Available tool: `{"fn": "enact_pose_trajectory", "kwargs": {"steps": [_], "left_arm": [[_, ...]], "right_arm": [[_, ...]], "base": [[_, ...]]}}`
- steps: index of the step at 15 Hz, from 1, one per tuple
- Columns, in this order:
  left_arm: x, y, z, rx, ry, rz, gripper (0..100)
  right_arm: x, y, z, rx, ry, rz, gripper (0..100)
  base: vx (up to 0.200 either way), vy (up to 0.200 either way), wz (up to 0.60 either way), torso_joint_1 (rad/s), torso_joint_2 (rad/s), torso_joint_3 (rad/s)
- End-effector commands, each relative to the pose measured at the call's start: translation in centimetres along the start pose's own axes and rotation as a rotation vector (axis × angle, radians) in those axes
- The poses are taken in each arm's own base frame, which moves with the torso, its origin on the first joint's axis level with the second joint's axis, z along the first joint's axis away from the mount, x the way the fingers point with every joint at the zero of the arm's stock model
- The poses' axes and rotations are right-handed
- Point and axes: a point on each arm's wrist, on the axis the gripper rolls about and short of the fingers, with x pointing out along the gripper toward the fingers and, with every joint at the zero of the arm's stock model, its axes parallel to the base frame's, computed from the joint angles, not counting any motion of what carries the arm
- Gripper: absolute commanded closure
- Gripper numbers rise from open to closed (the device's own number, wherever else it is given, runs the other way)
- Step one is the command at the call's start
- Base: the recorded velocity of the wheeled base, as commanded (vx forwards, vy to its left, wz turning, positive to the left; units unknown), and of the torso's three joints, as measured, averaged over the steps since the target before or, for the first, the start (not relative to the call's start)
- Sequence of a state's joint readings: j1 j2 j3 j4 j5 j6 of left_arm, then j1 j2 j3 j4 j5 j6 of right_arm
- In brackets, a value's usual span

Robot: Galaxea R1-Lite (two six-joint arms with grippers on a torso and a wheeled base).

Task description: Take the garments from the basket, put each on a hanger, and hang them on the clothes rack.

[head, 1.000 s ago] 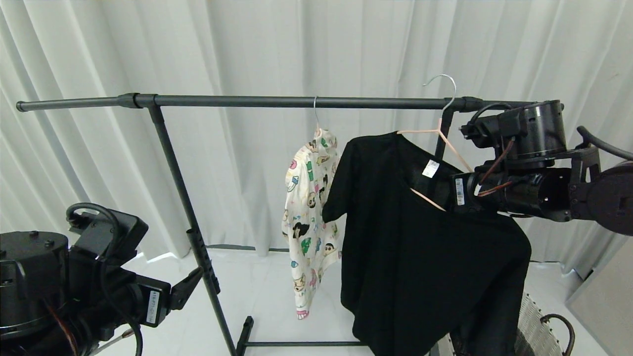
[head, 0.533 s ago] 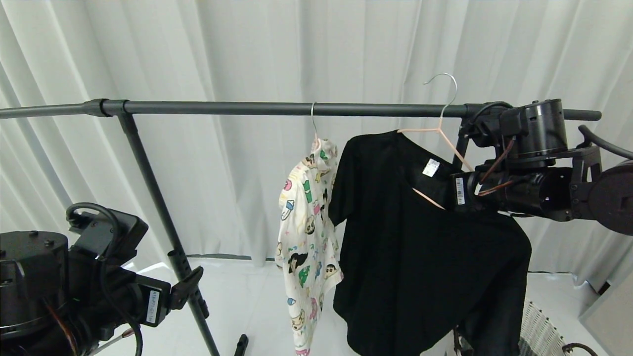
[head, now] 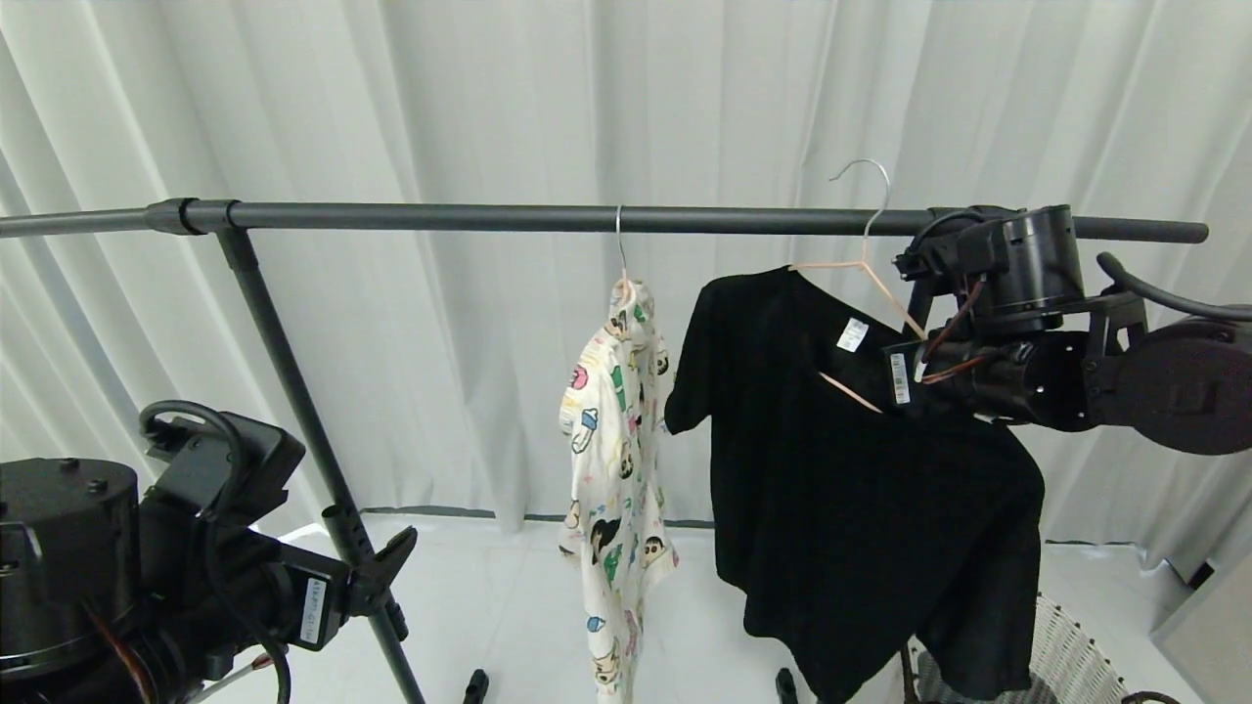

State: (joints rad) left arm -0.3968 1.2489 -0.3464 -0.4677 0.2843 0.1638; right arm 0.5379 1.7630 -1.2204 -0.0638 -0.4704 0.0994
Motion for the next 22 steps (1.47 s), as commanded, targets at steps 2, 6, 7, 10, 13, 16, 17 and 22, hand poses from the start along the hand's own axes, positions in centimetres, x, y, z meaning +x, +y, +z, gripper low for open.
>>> {"fn": "enact_pose_trajectory", "kwargs": {"steps": [2, 6, 7, 10, 13, 16, 17, 22], "left_arm": [[-0.3, 0.1, 0.0, -0.003, -0.012, 0.003, 0], [-0.6, 0.2, 0.1, -0.007, -0.024, 0.005, 0], [-0.6, 0.2, 0.1, -0.007, -0.024, 0.005, 0], [-0.6, 0.2, 0.1, -0.007, -0.024, 0.005, 0], [-0.6, 0.2, 0.1, -0.006, -0.024, 0.003, 0], [-0.6, 0.2, 0.1, -0.006, -0.024, 0.003, 0], [-0.6, 0.2, 0.1, -0.006, -0.024, 0.003, 0], [-0.6, 0.3, 0.1, -0.008, -0.024, 0.023, 0]], "right_arm": [[2.2, 0.6, -0.6, -0.013, 0.035, -0.027, 100], [3.2, 0.9, -0.4, -0.014, 0.043, -0.031, 100], [3.2, 1.0, -0.5, -0.021, 0.054, -0.031, 100], [2.9, 1.4, -0.6, -0.032, 0.062, -0.02, 100], [2.8, 1.6, -0.6, -0.035, 0.062, -0.014, 100], [2.7, 1.6, -0.5, -0.029, 0.057, -0.013, 100], [2.7, 1.6, -0.5, -0.026, 0.057, -0.013, 100], [-2.4, 0.7, 2.6, 0.058, -0.079, 0.038, 0]], "base": [[0.0, 0.0, 0.0, 0.0, 0.0, 0.0], [0.0, 0.0, 0.0, 0.0, 0.0, 0.0], [0.0, 0.0, 0.0, 0.0, 0.0, 0.0], [0.0, 0.0, 0.0, 0.0, 0.0, 0.0], [0.0, 0.0, 0.0, 0.0, 0.0, 0.0], [0.0, 0.0, 0.0, 0.0, 0.0, 0.0], [0.0, 0.0, 0.0, 0.0, 0.0, 0.0], [0.0, 0.0, 0.0, 0.0, 0.0, 0.0]]}}
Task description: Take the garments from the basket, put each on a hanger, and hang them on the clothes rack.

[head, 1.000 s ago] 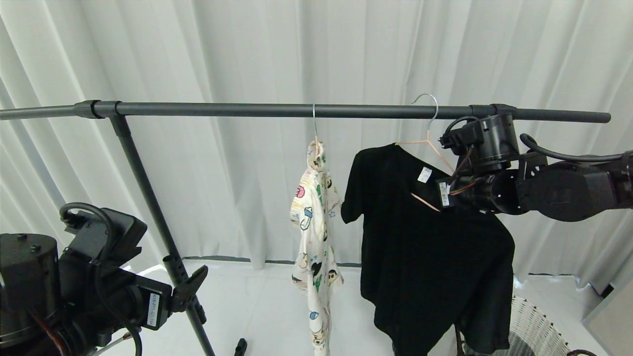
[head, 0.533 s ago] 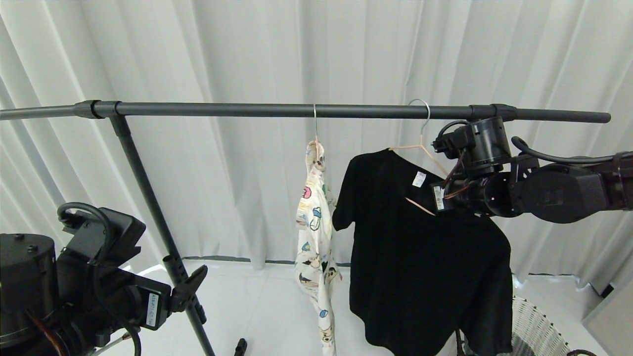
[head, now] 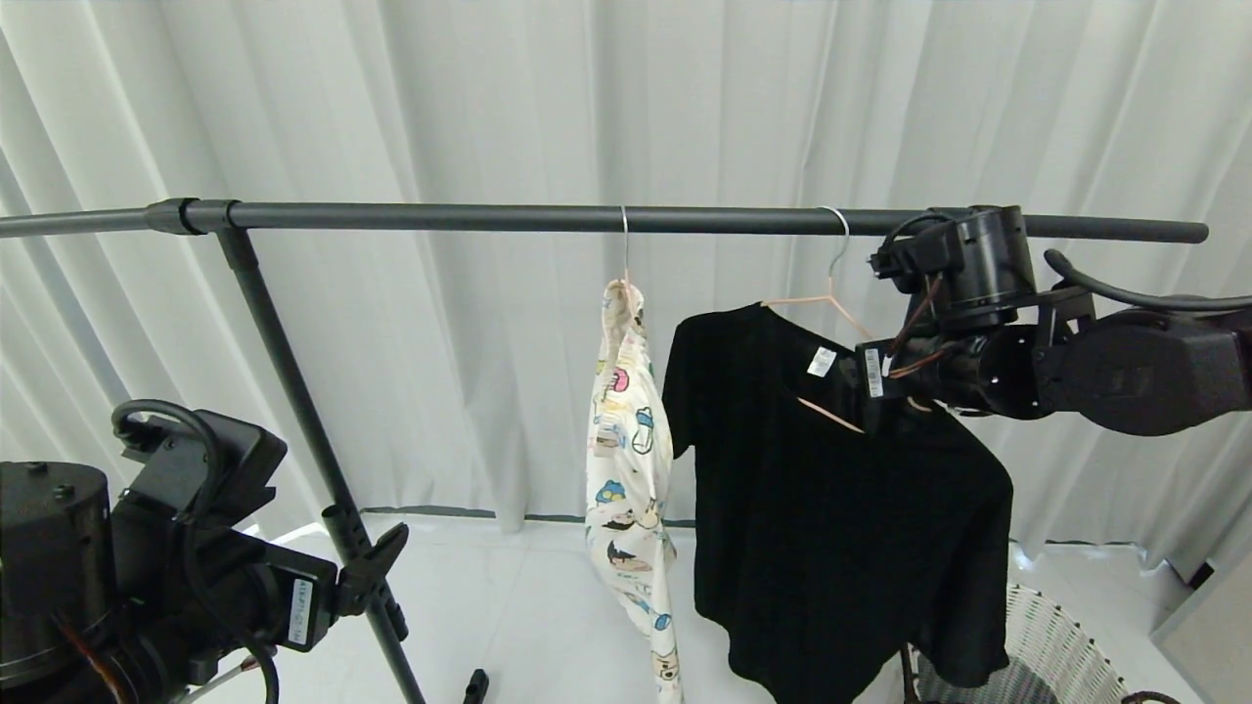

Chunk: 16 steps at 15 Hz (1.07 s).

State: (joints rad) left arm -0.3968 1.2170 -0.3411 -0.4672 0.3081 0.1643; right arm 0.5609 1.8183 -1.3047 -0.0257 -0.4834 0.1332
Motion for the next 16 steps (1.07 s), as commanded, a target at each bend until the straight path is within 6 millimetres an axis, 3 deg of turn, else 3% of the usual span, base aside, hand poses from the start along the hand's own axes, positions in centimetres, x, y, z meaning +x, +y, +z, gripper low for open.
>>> {"fn": "enact_pose_trajectory", "kwargs": {"steps": [1, 4, 6, 8, 11, 16], "left_arm": [[-0.1, 0.1, 0.0, -0.002, 0.002, 0.03, 0], [-0.3, 0.3, 0.1, -0.009, -0.002, 0.068, 0], [-0.3, 0.4, 0.2, -0.012, -0.007, 0.076, 0], [-0.3, 1.0, 0.2, -0.026, -0.008, 0.108, 0], [-0.6, 2.0, 0.1, -0.054, -0.009, 0.165, 0], [-1.2, 2.8, -0.3, -0.055, -0.011, 0.209, 0]], "right_arm": [[-5.9, -1.7, 3.0, 0.06, -0.13, 0.045, 0], [-12.8, -5.6, 3.0, -0.031, -0.089, 0.001, 0], [-15.3, -7.5, 1.9, -0.11, -0.048, -0.106, 0], [-15.9, -9.0, 0.5, -0.139, -0.028, -0.154, 0], [-16.4, -10.1, -1.6, -0.149, 0.011, -0.183, 0], [-16.0, -10.6, -2.3, -0.157, 0.036, -0.211, 0]], "base": [[0.0, 0.0, 0.0, 0.0, 0.0, 0.0], [0.0, 0.0, 0.0, 0.0, 0.0, 0.0], [0.0, 0.0, 0.0, 0.0, 0.0, 0.0], [0.0, 0.0, 0.0, 0.0, 0.0, 0.0], [-0.2, 0.0, 0.0, 0.006, 0.0, 0.002], [-0.2, 0.0, 0.0, -0.001, 0.0, 0.005]]}}
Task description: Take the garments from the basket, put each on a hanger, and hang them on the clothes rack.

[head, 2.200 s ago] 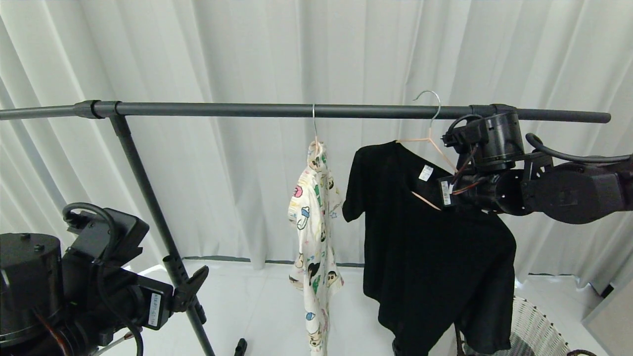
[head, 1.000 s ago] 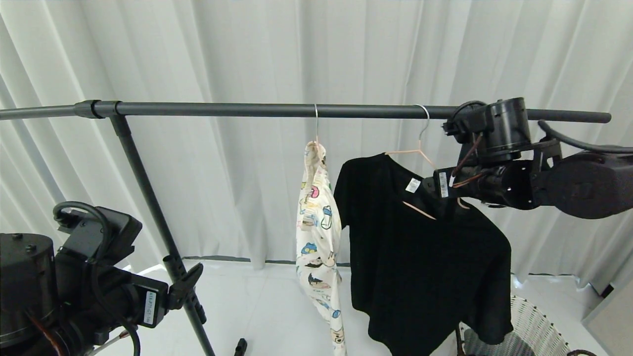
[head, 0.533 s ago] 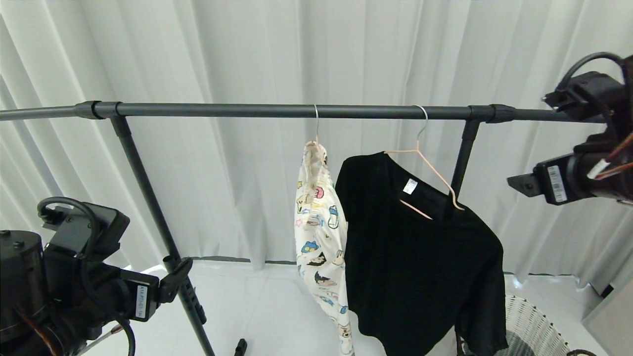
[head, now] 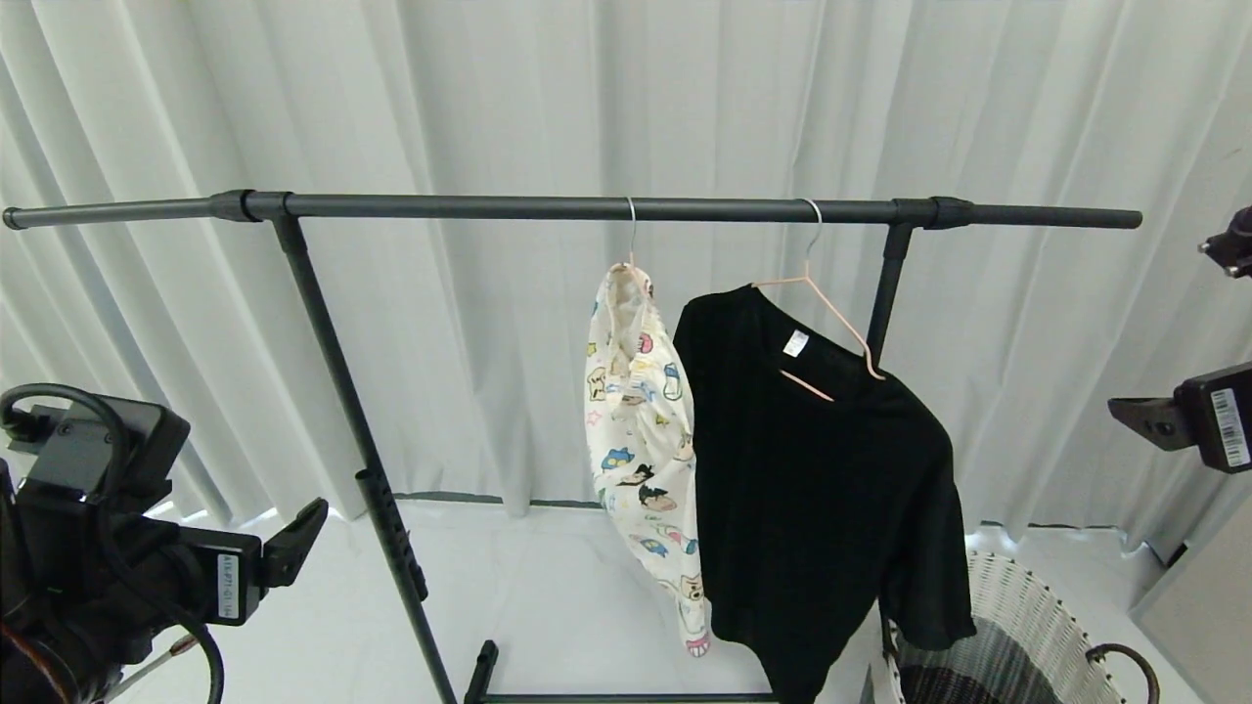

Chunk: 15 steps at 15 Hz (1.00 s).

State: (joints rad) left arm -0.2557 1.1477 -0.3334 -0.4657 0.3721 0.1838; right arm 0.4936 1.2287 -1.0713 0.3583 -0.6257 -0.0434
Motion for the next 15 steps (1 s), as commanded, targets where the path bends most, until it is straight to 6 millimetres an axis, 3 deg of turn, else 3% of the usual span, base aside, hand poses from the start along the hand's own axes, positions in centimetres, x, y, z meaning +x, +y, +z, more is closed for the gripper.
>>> {"fn": "enact_pose_trajectory", "kwargs": {"steps": [1, 3, 8, 15], "left_arm": [[-0.2, 0.3, -0.2, -0.002, -0.003, 0.014, 0], [-0.3, 0.3, -0.2, -0.003, -0.004, 0.016, 0], [-0.3, 0.3, -0.9, 0.003, 0.022, 0.019, 0], [-1.7, 0.5, -4.2, 0.014, 0.082, 0.036, 0]], "right_arm": [[0.2, -0.5, -0.3, -0.013, 0.014, -0.026, 0], [0.2, -0.9, -0.8, -0.032, 0.024, -0.042, 0], [-0.1, -1.0, -2.7, -0.057, 0.055, -0.042, 0], [-0.1, -0.9, -3.1, -0.071, 0.065, -0.04, 0]], "base": [[-0.2, 0.0, 0.0, 0.002, 0.0, 0.002], [-0.2, 0.0, 0.0, 0.002, 0.0, 0.005], [0.0, 0.0, 0.0, -0.014, 0.04, 0.024], [0.0, 0.0, 0.0, -0.191, 0.45, 0.256]]}}
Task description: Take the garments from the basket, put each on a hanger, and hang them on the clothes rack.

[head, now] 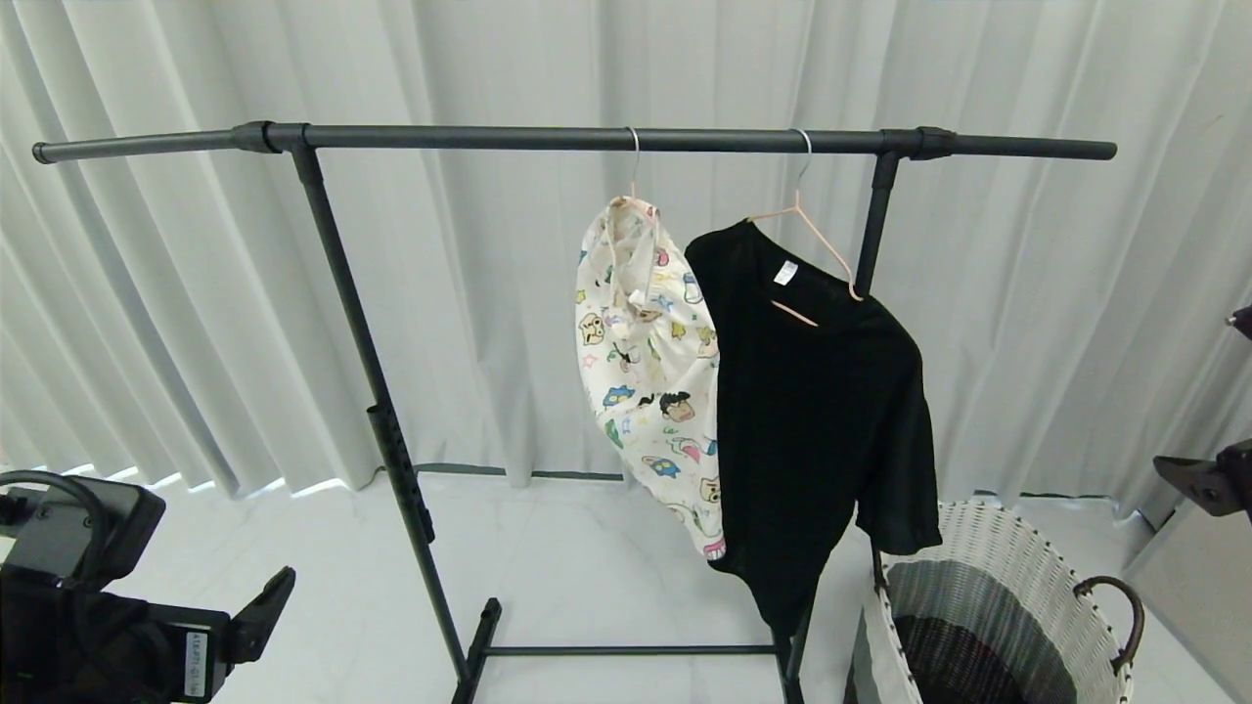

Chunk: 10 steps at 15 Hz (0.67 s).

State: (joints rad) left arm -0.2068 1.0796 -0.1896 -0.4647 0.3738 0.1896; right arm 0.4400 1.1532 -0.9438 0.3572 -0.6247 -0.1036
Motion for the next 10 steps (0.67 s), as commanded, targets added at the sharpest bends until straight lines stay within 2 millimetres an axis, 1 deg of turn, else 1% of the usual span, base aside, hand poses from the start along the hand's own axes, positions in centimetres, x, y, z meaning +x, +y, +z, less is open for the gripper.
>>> {"fn": "enact_pose_trajectory", "kwargs": {"steps": [1, 2, 4, 8, 10], "left_arm": [[-0.5, 0.2, -0.6, -0.006, -0.003, 0.011, 0], [-0.5, 0.3, -0.9, -0.007, 0.002, 0.015, 0], [-0.9, 0.3, -2.0, -0.005, 0.023, 0.021, 0], [-1.9, 0.4, -3.6, -0.006, 0.023, 0.034, 0], [-2.4, 0.5, -4.8, -0.01, 0.035, 0.046, 0]], "right_arm": [[0.1, 0.1, 0.0, -0.004, 0.005, -0.001, 0], [0.1, 0.1, 0.0, -0.004, 0.005, -0.001, 0], [0.1, 0.1, -0.1, -0.005, 0.006, 0.0, 0], [0.1, 0.2, -0.8, -0.014, 0.018, 0.001, 0], [0.2, 0.2, -1.3, -0.014, 0.027, -0.003, 0]], "base": [[0.0, 0.0, 0.0, -0.198, 0.48, 0.281], [0.0, 0.0, 0.0, -0.203, 0.49, 0.286], [0.0, 0.0, 0.0, -0.193, 0.46, 0.281], [0.0, 0.0, 0.0, -0.168, 0.46, 0.293], [0.0, 0.0, 0.0, -0.158, 0.46, 0.298]]}}
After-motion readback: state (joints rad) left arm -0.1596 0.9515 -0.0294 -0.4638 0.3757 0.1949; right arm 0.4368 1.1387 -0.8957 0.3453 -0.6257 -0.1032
